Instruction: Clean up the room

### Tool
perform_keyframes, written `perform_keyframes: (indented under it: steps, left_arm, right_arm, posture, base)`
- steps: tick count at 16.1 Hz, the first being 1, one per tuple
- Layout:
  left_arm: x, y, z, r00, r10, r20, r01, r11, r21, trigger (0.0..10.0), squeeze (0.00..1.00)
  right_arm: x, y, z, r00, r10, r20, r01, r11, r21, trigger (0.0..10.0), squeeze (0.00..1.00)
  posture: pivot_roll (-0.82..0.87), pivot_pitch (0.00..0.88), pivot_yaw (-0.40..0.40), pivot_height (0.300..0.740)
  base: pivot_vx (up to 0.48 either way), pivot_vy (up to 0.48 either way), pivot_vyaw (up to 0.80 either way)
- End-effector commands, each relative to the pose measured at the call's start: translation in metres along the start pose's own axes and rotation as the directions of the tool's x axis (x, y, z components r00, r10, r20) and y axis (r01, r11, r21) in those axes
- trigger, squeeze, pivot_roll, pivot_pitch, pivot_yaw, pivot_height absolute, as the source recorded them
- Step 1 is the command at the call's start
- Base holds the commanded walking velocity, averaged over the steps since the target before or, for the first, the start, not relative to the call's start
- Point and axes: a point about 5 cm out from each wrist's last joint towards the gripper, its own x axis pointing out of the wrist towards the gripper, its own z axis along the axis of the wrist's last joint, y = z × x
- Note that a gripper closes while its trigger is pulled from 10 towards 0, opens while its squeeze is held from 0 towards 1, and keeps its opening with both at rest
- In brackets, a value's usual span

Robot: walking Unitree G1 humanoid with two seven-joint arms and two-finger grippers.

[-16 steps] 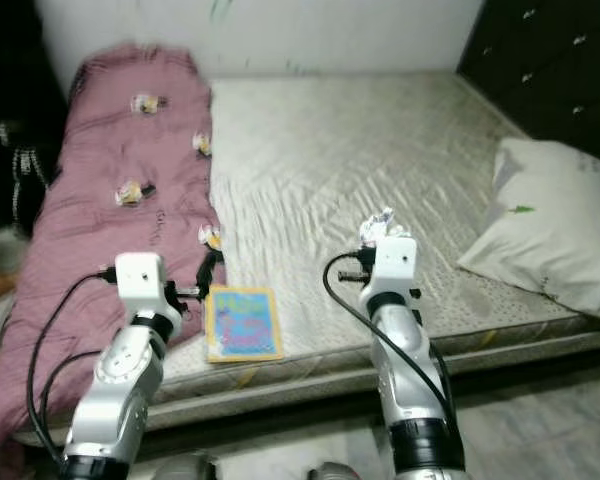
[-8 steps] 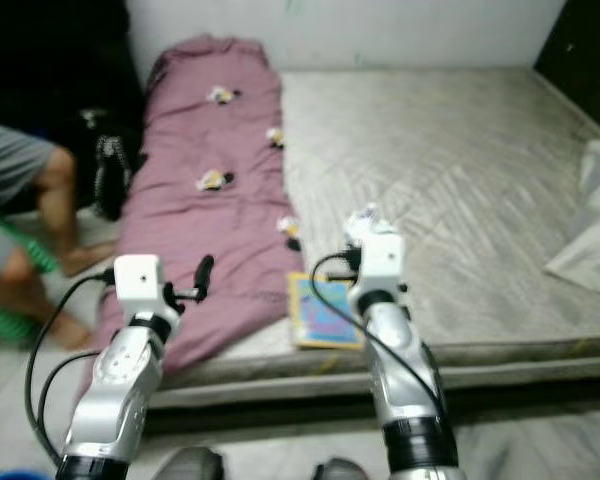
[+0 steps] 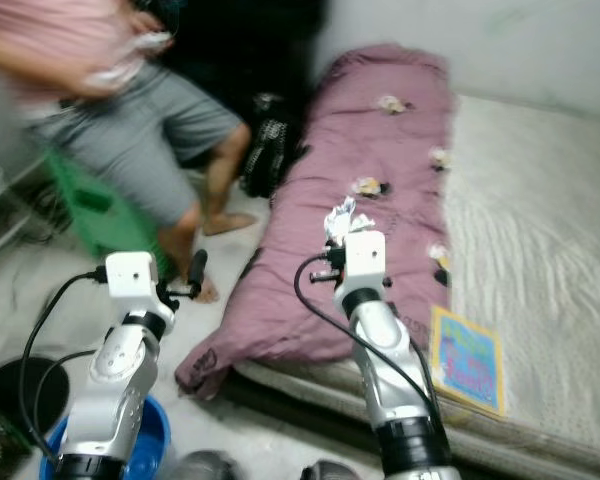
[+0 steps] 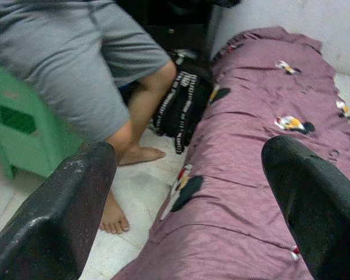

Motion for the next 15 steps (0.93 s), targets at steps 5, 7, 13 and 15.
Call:
perform_keyframes:
  steps: [5,7,13,15]
  left_arm:
    - [0.0008,0.0026,0.0043,1.0,0.015,0.021,-0.015,1.0,0.016,10.0,0.0]
    - [0.001,0.0033,0.0047,1.0,0.015,0.02,-0.015,1.0,0.019,10.0,0.0]
    - [0.0017,0.0038,0.0048,1.0,0.014,0.02,-0.014,1.0,0.024,10.0,0.0]
    - [0.0019,0.0035,0.0049,1.0,0.016,0.021,-0.017,1.0,0.023,10.0,0.0]
  right_arm:
    - [0.0019,0.0028,0.0031,1.0,0.007,0.006,-0.007,1.0,0.0,10.0,0.0]
    - [0.002,0.0045,0.0018,1.0,0.008,0.003,-0.008,1.0,0.003,10.0,0.0]
    - [0.0022,0.005,0.0009,1.0,0.012,0.0,-0.012,1.0,0.004,10.0,0.0]
    - [0.0024,0.0043,0.0011,1.0,0.011,0.0,-0.011,1.0,0.004,10.0,0.0]
  posture:
    - [-0.03,0.0,-0.053,0.74]
    - [-0.03,0.0,-0.051,0.74]
    - [-0.04,0.0,-0.046,0.74]
    - [-0.04,0.0,-0.046,0.74]
  base:
    - [0.0,0.0,0.8]
    - [0.0,0.0,0.8]
    - [0.0,0.0,0.8]
    - [0.0,0.0,0.8]
